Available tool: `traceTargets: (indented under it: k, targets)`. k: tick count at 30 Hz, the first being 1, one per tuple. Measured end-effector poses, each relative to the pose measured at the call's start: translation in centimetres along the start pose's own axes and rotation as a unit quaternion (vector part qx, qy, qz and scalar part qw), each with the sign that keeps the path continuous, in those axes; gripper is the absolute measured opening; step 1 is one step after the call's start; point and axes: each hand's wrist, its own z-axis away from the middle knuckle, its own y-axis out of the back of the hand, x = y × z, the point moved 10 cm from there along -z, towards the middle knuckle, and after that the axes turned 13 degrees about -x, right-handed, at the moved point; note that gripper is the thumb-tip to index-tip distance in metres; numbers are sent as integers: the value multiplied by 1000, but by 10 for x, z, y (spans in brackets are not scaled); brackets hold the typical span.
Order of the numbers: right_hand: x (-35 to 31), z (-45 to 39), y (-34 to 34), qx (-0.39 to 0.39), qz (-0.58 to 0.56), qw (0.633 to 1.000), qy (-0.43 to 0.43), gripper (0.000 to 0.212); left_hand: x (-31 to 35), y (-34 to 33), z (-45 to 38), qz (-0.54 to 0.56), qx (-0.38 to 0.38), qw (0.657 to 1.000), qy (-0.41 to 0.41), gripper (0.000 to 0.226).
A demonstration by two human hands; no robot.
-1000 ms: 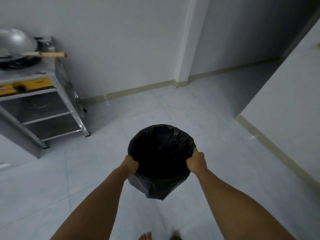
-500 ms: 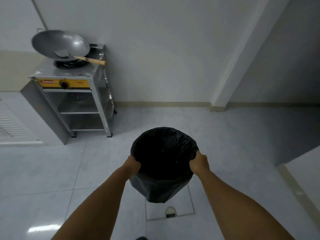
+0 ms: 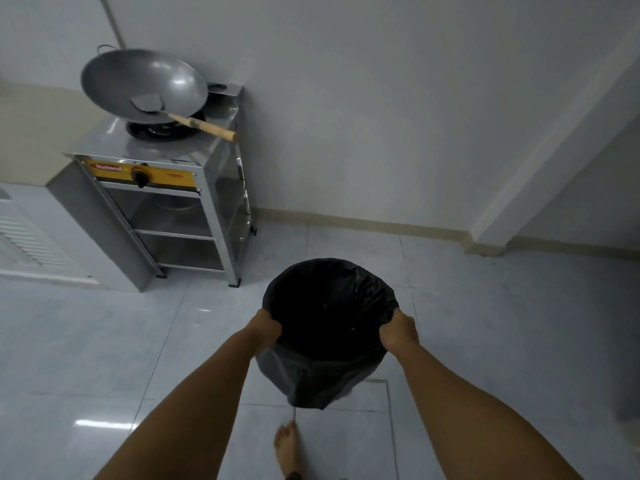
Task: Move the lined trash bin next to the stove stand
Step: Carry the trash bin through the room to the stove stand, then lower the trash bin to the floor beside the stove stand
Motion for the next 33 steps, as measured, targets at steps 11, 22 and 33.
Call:
traceTargets:
  k: [11, 22, 33]
  targets:
    - [-117, -170, 32, -22, 2, 1000, 13, 41, 91, 99, -142, -9, 0, 1000, 16, 68]
    - [-217, -378, 10, -42, 56, 998, 5, 49, 114, 193, -348, -13, 40, 998, 50, 65]
    - [-232, -574, -82, -29, 64, 997, 29, 52, 81, 230, -522, -45, 68, 996, 36, 20]
